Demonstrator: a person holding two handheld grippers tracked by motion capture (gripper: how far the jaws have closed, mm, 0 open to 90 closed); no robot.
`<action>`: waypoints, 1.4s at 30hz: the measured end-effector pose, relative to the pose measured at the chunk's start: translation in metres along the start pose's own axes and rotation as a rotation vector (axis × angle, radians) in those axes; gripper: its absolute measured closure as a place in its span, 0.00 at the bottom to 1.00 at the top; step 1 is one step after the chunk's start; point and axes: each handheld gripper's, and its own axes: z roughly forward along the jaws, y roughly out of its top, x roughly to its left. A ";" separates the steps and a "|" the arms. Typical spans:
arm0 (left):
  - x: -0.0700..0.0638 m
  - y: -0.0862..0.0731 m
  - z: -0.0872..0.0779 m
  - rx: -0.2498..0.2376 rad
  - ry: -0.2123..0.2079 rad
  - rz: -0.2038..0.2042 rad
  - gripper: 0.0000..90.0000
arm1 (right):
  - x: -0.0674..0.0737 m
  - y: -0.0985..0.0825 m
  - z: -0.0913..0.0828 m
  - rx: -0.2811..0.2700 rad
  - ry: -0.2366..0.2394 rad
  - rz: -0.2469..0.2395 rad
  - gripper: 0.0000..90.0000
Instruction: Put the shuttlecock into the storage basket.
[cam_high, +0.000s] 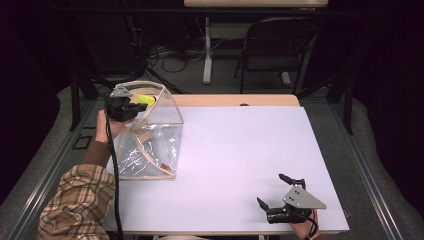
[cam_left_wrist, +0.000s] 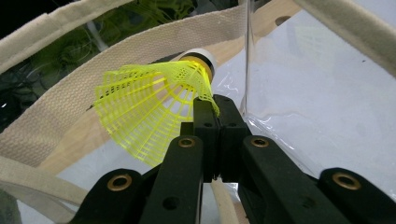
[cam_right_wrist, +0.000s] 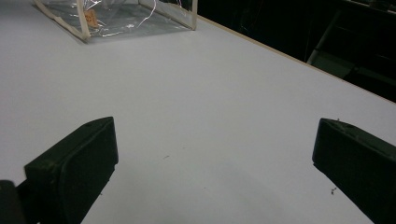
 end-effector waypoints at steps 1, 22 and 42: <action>0.000 0.000 0.000 0.002 0.001 0.001 0.99 | 0.000 0.000 0.000 -0.001 0.000 0.001 0.00; 0.001 0.001 -0.004 -0.029 0.020 -0.035 0.67 | 0.000 0.000 0.000 0.000 0.000 0.001 0.00; -0.017 0.010 -0.034 -0.130 0.060 -0.096 0.13 | -0.002 -0.002 0.000 -0.006 0.000 0.013 0.00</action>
